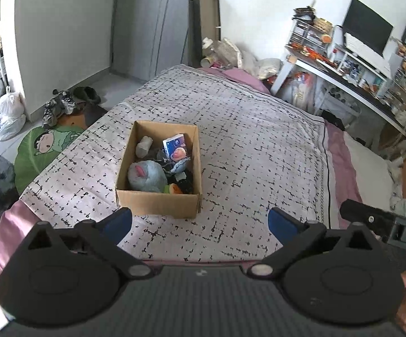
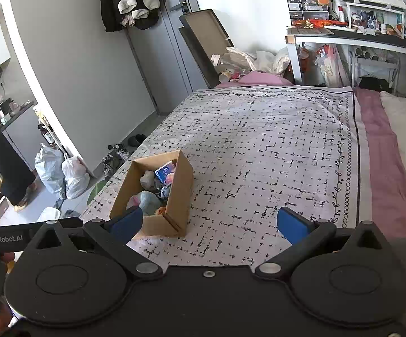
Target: Organize soft objects
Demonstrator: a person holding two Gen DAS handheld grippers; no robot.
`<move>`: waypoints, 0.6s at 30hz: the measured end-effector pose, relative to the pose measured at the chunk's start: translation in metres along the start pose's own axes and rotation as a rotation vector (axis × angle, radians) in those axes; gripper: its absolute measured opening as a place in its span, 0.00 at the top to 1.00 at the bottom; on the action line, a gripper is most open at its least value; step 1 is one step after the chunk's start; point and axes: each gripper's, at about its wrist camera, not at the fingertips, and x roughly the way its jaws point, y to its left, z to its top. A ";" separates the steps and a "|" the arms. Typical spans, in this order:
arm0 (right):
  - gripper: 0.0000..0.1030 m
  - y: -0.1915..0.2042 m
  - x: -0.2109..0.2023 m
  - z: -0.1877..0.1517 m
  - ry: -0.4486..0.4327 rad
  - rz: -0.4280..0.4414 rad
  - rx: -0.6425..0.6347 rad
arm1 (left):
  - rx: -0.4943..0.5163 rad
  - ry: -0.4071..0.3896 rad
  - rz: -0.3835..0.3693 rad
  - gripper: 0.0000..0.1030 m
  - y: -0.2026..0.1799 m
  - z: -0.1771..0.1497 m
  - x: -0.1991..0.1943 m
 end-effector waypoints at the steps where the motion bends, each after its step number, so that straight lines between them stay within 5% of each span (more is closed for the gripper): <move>1: 0.00 0.000 -0.002 -0.001 -0.002 0.000 -0.002 | 0.005 -0.003 0.003 0.01 0.000 -0.001 -0.002; 18: 0.00 0.002 -0.018 -0.006 -0.002 -0.006 -0.024 | 0.036 -0.013 -0.002 0.01 -0.009 -0.012 -0.015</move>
